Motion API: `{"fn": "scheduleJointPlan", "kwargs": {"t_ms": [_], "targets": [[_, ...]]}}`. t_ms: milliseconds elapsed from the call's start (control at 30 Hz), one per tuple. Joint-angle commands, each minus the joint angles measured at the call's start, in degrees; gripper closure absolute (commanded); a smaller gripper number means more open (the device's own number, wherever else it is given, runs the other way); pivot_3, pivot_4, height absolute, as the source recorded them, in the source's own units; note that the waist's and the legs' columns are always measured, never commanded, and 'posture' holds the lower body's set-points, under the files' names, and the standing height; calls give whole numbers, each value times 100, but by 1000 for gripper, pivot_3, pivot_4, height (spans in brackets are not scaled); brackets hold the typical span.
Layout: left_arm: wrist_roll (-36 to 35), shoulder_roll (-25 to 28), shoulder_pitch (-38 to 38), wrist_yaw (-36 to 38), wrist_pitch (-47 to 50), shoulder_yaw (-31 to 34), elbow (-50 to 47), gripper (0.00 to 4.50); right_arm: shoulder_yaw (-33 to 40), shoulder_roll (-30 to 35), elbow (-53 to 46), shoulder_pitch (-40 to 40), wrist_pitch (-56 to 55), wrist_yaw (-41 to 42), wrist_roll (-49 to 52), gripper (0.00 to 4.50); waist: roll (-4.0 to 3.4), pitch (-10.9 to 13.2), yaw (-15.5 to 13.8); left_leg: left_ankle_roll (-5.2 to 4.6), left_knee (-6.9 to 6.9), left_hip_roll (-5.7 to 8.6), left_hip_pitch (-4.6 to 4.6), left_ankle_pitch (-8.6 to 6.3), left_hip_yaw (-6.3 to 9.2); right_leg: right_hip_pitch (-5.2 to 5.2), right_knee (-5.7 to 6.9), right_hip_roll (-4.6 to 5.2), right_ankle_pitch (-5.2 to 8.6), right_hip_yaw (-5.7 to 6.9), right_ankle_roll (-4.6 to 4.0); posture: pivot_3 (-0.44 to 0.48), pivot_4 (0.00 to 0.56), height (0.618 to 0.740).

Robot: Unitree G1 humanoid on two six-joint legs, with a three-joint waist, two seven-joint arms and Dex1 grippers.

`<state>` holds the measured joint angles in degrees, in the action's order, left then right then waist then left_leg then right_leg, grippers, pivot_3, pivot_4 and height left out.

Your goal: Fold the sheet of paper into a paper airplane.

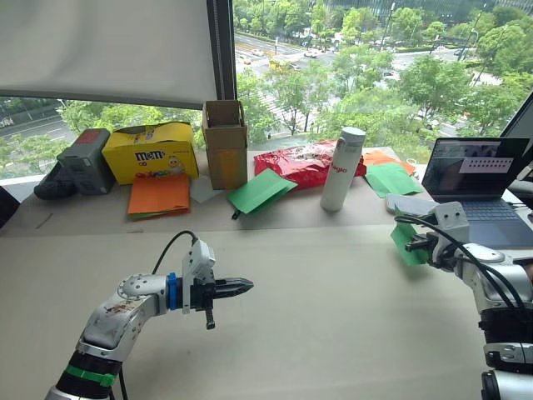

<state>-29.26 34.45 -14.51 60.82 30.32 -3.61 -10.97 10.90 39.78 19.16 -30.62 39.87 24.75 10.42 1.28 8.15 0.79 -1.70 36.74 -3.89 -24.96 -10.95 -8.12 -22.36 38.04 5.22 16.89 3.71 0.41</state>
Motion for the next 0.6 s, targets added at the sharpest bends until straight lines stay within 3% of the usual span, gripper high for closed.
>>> {"fn": "scheduleJointPlan", "kwargs": {"t_ms": [33,133,233,367,567,600], "targets": [[65,-61,125,-201,-157,41,-263,4500,228,11,208,-237,-251,-91,22,4467,-3,2,-2,0,0,1,0,0,-2,0,0,2,0,-1,0,0,150,739],[75,-127,197,-306,-247,62,-305,4500,211,-5,389,-279,-317,-59,19,4467,-3,2,-20,0,0,2,0,0,-1,2,0,4,0,1,0,0,150,739],[-117,-234,179,-488,58,101,-332,4500,223,-10,507,-303,-380,-64,6,3634,-3,2,-25,2,1,2,0,2,0,4,0,5,0,3,0,0,150,739],[-121,-343,-25,-667,65,166,-245,4500,299,189,285,-378,-364,25,40,2135,-3,2,-18,2,1,2,0,2,-1,4,1,5,0,2,0,0,150,739],[-61,-371,-200,-883,174,247,-81,4500,585,362,-980,-442,-142,349,527,101,-19,8,-5,3,1,2,0,3,1,3,2,4,0,1,1,0,150,739],[21,-356,-192,-912,134,217,-72,4500,561,317,-1387,-332,-162,503,667,44,-19,8,2,3,1,0,1,3,1,3,2,1,0,0,2,0,150,739]]}}
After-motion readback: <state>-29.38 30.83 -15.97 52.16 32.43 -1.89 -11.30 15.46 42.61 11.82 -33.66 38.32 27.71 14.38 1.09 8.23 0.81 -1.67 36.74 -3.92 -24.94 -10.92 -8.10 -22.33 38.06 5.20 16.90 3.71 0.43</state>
